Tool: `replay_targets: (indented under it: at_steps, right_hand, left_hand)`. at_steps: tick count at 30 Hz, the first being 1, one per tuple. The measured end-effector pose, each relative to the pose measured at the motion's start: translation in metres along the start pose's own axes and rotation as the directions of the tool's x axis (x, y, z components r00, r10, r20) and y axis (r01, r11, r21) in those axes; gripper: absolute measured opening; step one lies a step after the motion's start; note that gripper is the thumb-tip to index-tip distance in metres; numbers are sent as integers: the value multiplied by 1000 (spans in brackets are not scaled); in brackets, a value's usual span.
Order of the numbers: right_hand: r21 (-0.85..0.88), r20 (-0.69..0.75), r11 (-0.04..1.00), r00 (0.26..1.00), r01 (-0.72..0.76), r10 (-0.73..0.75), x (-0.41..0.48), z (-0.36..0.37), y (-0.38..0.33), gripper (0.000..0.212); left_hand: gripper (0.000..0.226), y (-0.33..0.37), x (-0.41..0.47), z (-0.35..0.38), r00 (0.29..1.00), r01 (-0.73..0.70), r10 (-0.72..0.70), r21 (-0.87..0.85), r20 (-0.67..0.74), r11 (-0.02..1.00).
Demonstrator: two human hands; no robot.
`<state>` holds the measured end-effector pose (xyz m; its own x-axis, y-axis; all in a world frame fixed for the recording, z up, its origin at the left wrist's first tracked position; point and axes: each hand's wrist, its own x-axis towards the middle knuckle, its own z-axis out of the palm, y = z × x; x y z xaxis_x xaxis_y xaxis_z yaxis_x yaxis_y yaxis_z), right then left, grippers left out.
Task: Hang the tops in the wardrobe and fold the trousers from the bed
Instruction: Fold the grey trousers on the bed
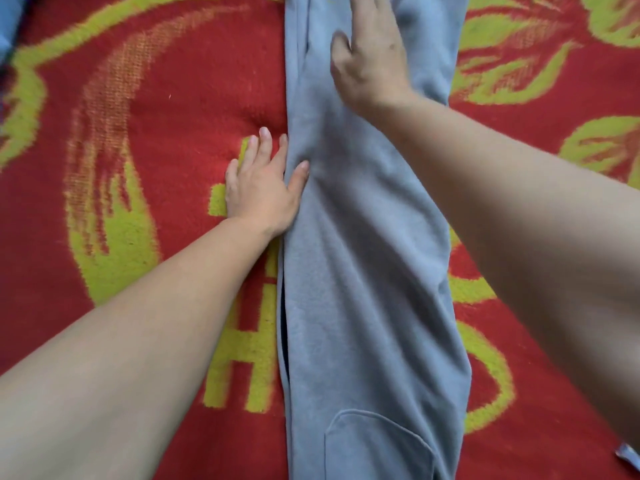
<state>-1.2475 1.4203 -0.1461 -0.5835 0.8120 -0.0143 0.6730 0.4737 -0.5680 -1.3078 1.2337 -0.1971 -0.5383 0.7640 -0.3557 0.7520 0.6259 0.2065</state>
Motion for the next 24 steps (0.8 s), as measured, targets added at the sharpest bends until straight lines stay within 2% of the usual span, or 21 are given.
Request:
replay_targets:
  at_steps: [2, 4, 5, 7, 9, 11, 14, 17, 21, 24]
  right_hand:
    - [-201, 6, 977, 997, 72, -72, -18, 11, 14, 55]
    - [-342, 241, 931, 970, 128, -44, -27, 22, 28, 61]
    - [-368, 361, 916, 932, 162, -20, -28, 25, 33, 63]
    - [-338, 453, 920, 891, 199, -27, -25, 26, 39, 64]
    - [-284, 421, 936, 904, 208, -73, -23, 20, 40, 61]
    - [-221, 317, 958, 942, 183, -107, -32, 9, 39, 59]
    - [-156, 108, 984, 992, 85, -68, -76, -11, 41, 57]
    - [-116, 17, 993, 1000, 16, -14, -145, -23, 49, 60]
    - [-66, -29, 986, 988, -156, 154, -238, -25, 65, 72]
    - [-37, -19, 950, 951, -309, 309, -304, -26, 74, 82]
  left_hand:
    - [62, -1, 1, -2, 1000, -10, 10, 32, 6, 999]
    - [61, -3, 2, -1, 1000, -19, 18, 47, 21, 999]
    - [62, -3, 3, -1, 999, -21, 20, 49, 32, 999]
    - [62, -4, 5, -1, 998, -24, 22, 49, 56, 999]
    - [64, -4, 7, -2, 997, -25, 21, 46, 78, 999]
    - [65, -5, 9, -5, 995, -17, 12, 47, 103, 999]
    - [71, 0, 7, -9, 993, 4, -10, 51, 118, 999]
    - [83, 8, 2, -12, 996, 27, -30, 29, 90, 999]
    - [81, 14, -33, -2, 995, 92, -98, -192, -21, 977]
    - [70, 16, -109, 23, 967, 134, -200, -355, -159, 925]
